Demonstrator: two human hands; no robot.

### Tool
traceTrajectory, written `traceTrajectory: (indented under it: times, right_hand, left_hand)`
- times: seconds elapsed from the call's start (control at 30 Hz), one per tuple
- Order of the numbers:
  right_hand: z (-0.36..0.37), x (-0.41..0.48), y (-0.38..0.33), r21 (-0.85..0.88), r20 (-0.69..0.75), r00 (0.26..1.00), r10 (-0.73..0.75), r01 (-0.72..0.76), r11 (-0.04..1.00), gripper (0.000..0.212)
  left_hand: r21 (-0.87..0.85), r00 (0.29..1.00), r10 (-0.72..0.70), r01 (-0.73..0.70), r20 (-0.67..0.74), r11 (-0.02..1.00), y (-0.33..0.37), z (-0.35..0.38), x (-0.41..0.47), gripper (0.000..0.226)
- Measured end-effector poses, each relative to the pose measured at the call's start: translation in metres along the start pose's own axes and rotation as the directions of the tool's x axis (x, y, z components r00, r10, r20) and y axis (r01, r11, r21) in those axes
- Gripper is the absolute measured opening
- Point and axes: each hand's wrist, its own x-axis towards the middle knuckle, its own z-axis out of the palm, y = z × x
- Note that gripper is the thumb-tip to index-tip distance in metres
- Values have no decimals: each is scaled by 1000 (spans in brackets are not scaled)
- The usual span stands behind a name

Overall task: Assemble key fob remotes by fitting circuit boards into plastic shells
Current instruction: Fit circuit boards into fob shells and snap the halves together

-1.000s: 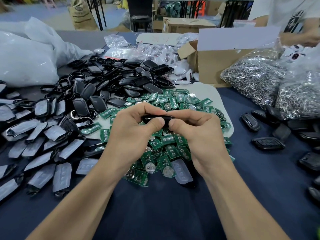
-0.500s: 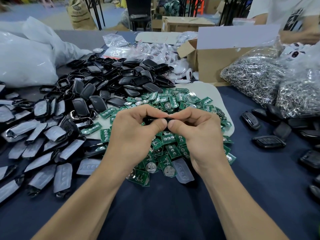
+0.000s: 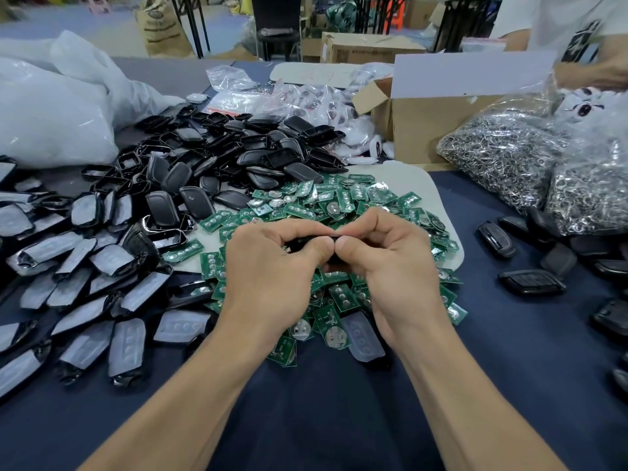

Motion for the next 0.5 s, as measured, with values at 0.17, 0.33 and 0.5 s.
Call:
traceTrajectory:
  times: [0.17, 0.33, 0.5]
  right_hand:
    - [0, 4, 1, 169, -108, 974, 197, -178, 969, 28]
    - [-3, 6, -1, 350, 10, 923, 385, -364, 863, 29]
    - [-3, 5, -5, 401, 194, 863, 467, -504, 765, 34]
  left_hand:
    - [-189, 983, -143, 163, 114, 968, -4, -1, 6, 26]
    - [-246, 984, -61, 101, 165, 964, -6, -5, 8, 29]
    - [-237, 988, 12, 25, 152, 971, 1, -10, 10, 45]
